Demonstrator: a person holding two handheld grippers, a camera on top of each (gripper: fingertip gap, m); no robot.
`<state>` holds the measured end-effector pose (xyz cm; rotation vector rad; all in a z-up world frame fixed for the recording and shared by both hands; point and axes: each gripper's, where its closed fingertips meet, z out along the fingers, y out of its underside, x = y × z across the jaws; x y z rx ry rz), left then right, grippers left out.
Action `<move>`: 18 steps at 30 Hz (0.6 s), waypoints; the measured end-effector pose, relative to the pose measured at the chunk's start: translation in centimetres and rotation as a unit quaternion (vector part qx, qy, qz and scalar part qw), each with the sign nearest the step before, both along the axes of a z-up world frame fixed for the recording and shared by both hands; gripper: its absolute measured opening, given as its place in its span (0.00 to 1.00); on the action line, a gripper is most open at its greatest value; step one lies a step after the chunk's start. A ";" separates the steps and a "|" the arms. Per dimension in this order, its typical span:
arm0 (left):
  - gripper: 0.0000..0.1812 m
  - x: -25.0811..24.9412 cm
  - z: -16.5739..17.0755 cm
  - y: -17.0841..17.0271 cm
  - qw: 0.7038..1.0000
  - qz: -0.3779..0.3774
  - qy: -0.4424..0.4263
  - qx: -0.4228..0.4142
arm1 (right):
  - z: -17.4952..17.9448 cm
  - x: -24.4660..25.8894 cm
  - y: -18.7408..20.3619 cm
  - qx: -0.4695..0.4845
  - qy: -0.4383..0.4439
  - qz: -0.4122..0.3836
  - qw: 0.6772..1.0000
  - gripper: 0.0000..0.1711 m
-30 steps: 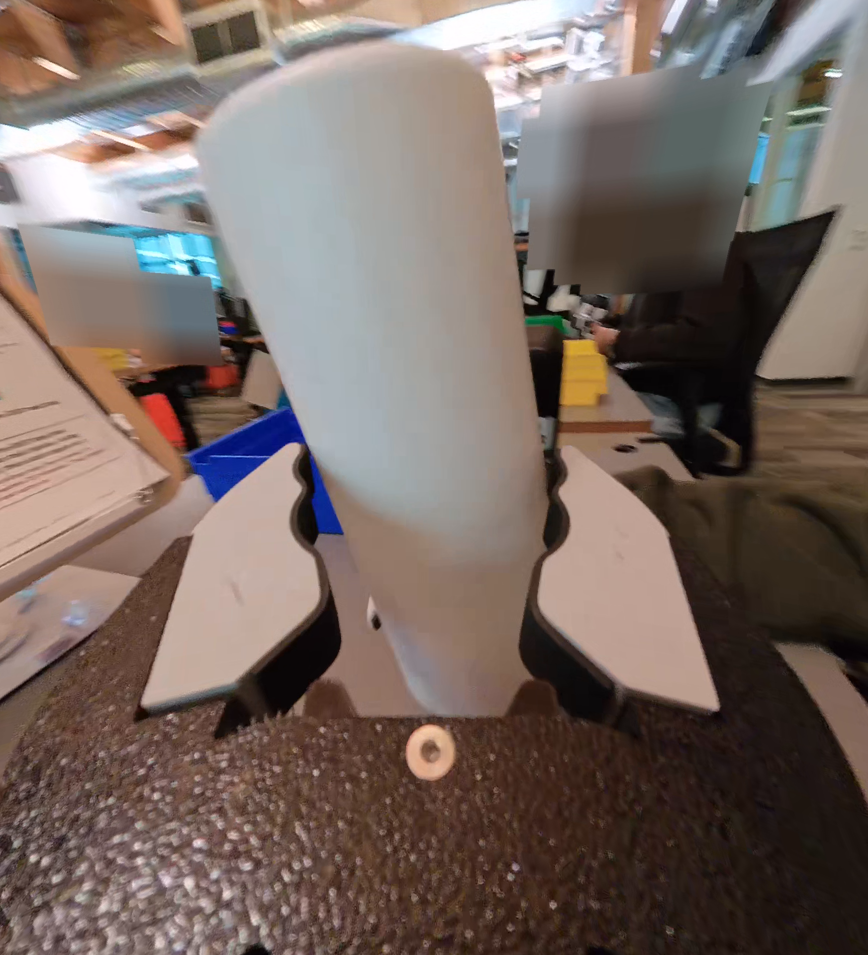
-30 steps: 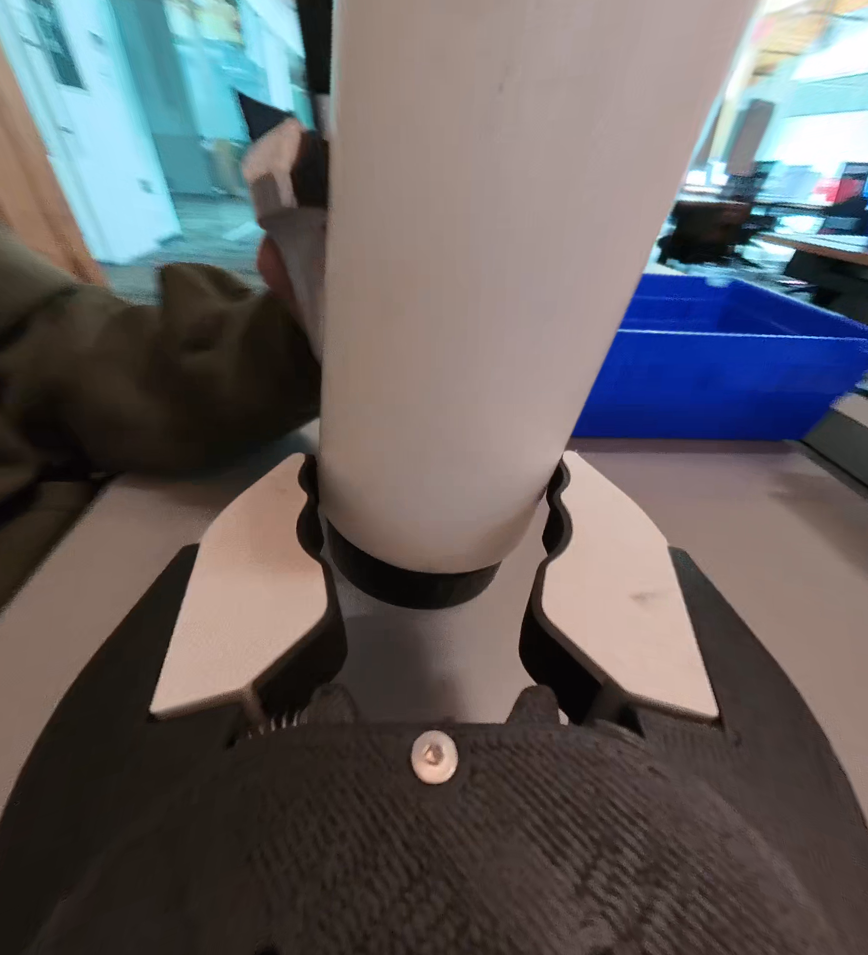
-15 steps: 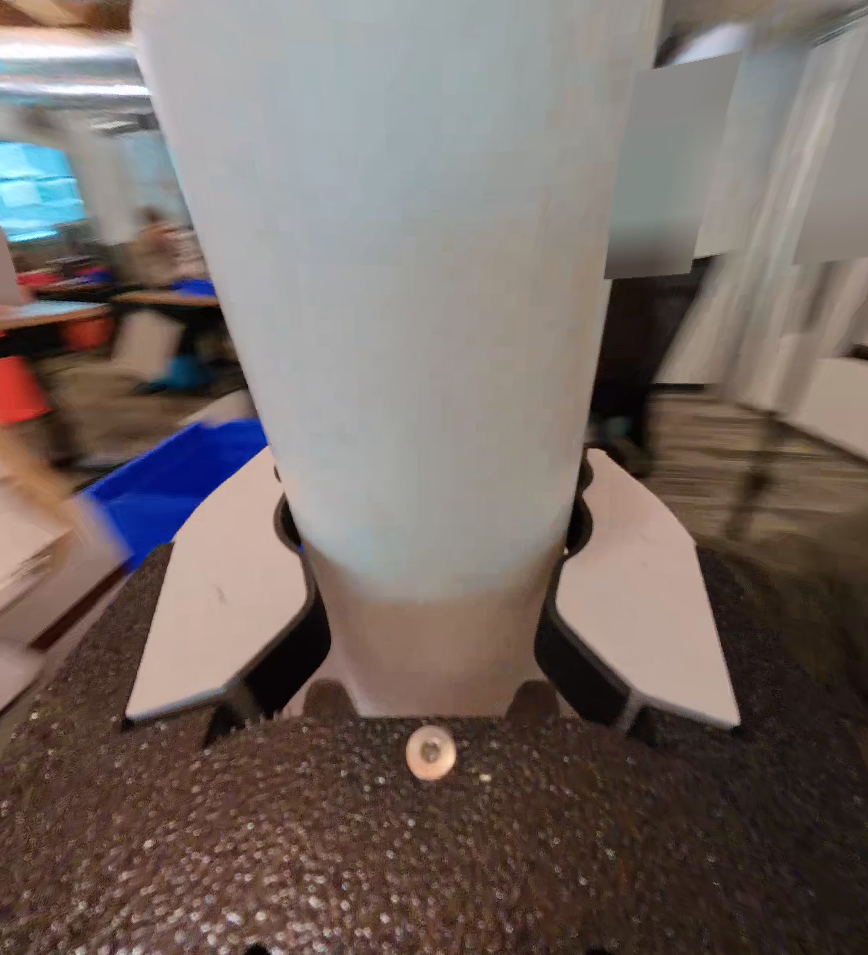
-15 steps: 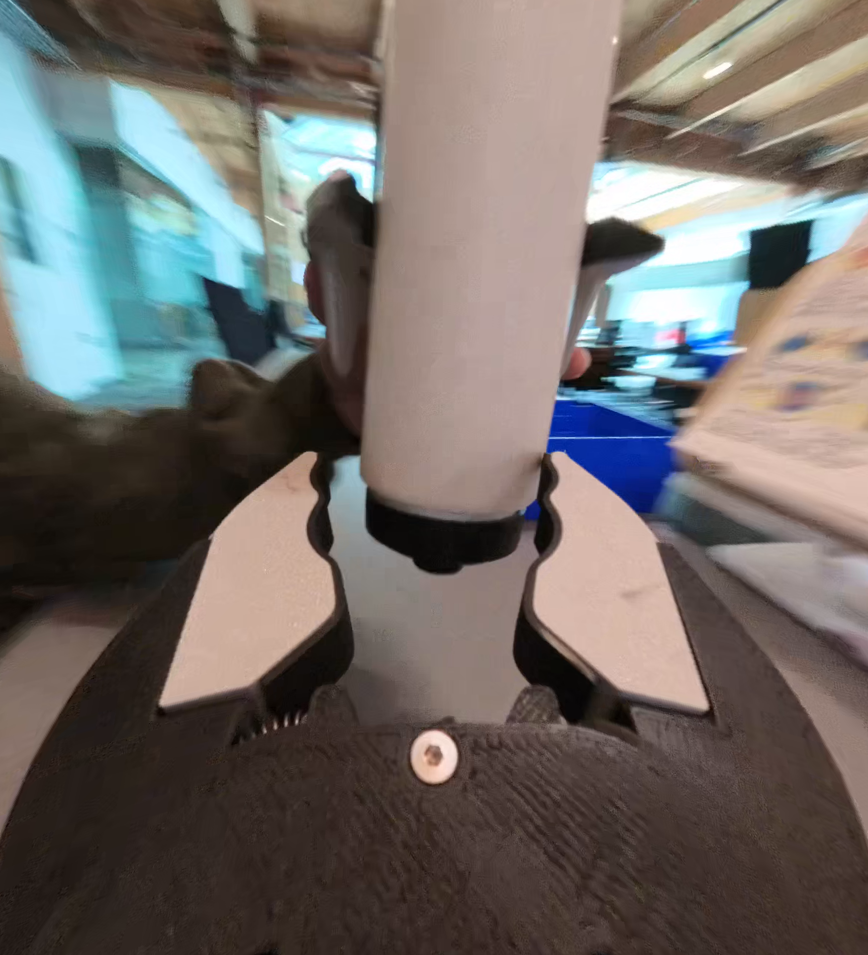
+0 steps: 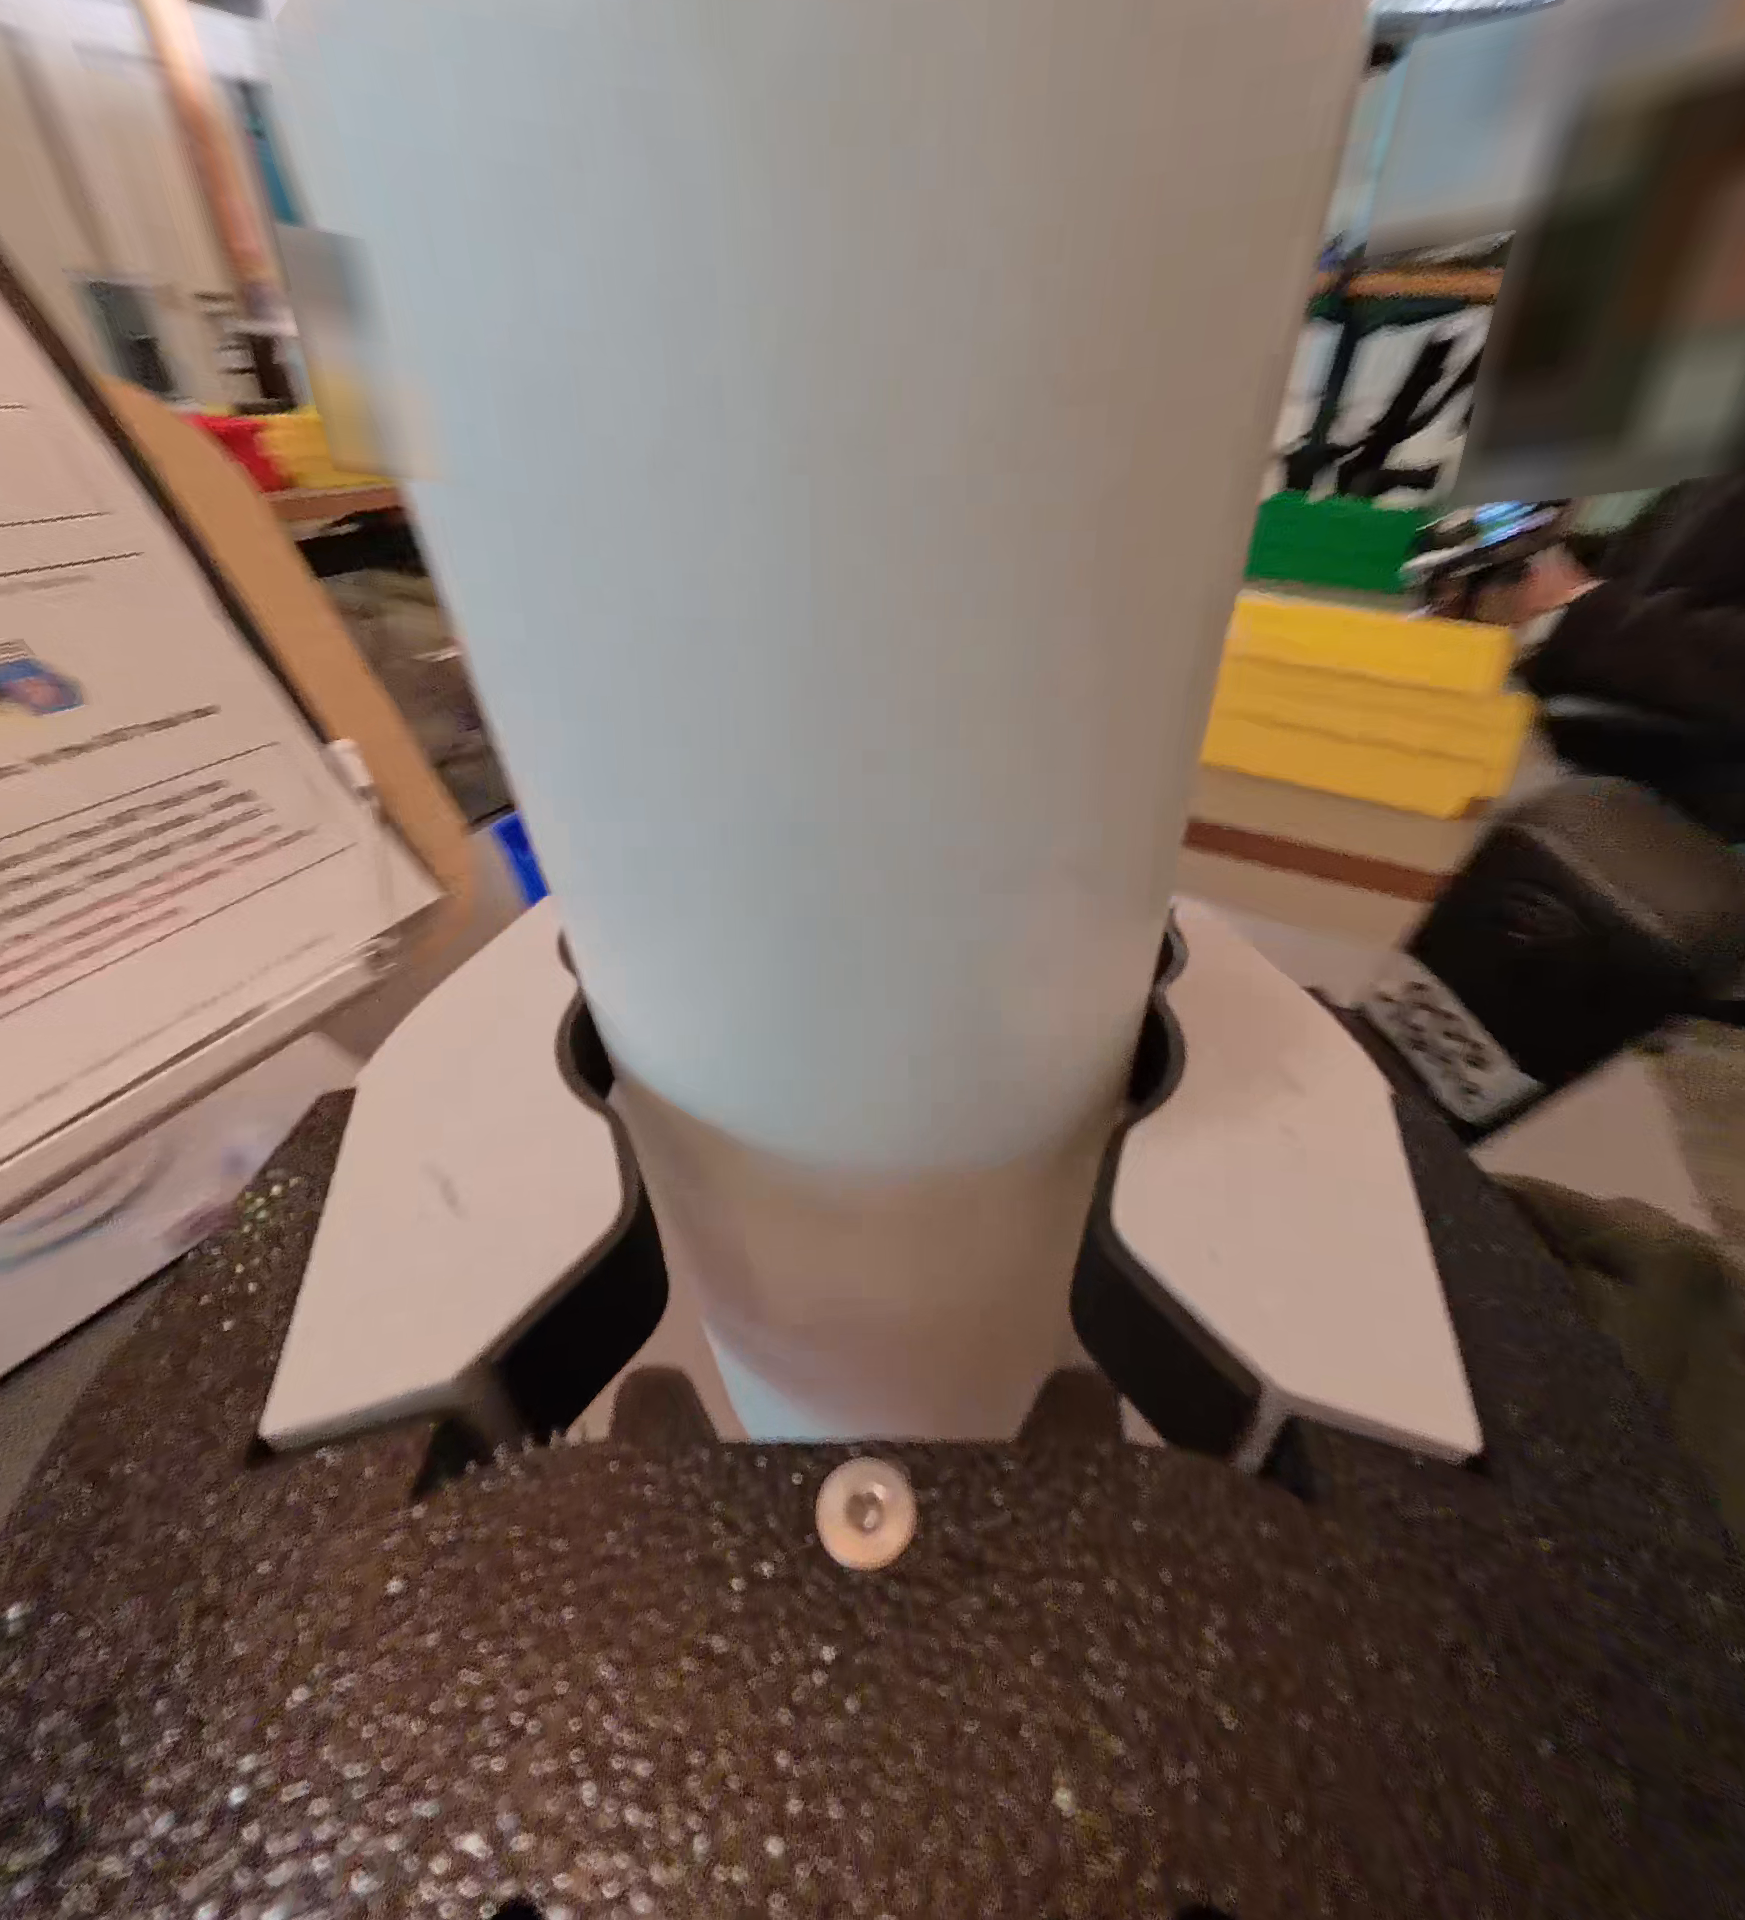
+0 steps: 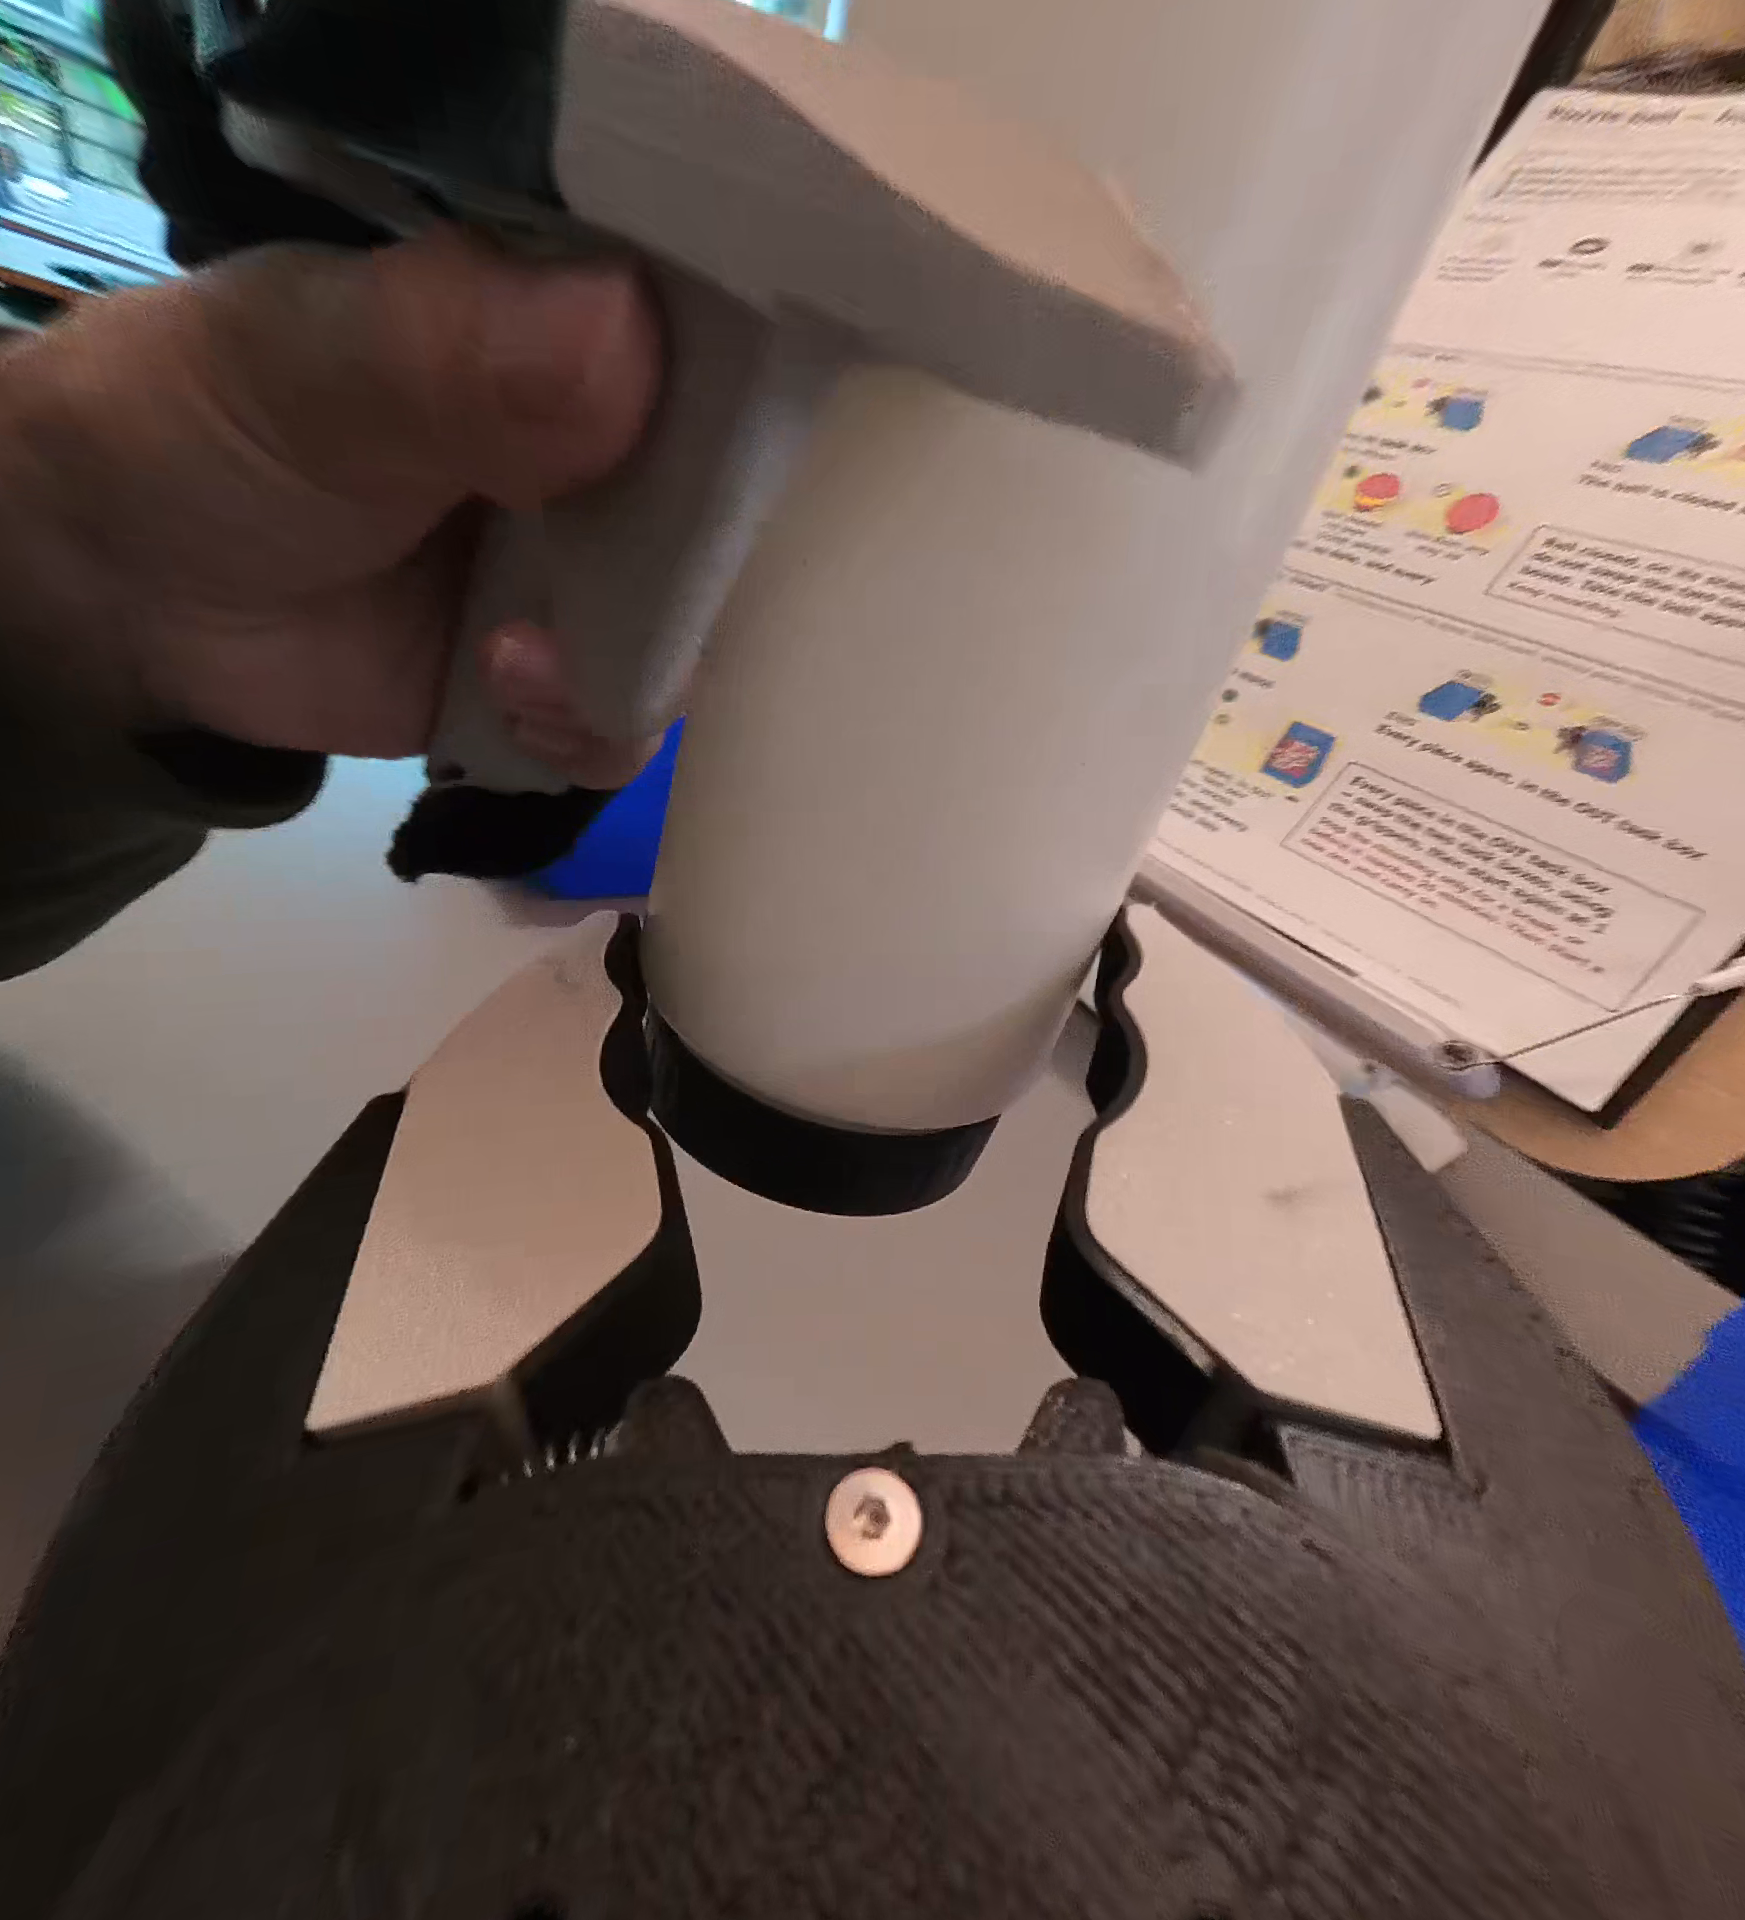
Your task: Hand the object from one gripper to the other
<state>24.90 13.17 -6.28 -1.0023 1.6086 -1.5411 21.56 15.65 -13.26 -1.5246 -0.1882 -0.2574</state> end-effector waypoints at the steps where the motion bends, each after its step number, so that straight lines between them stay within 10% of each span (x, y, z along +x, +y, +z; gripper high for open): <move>1: 0.52 -0.5 0.3 -0.4 0.999 -0.034 -0.006 -0.018 | 0.0 -0.2 -0.3 -0.004 0.014 0.019 1.000 0.49; 10: 0.53 -5.6 -1.4 -2.2 0.961 -0.276 0.002 0.008 | 2.6 -4.4 -2.3 0.071 0.099 0.212 0.970 0.49; 18: 0.46 -4.0 -4.8 -2.2 0.963 -0.246 0.026 0.108 | 0.3 -2.8 -1.0 0.012 0.117 0.155 0.981 0.56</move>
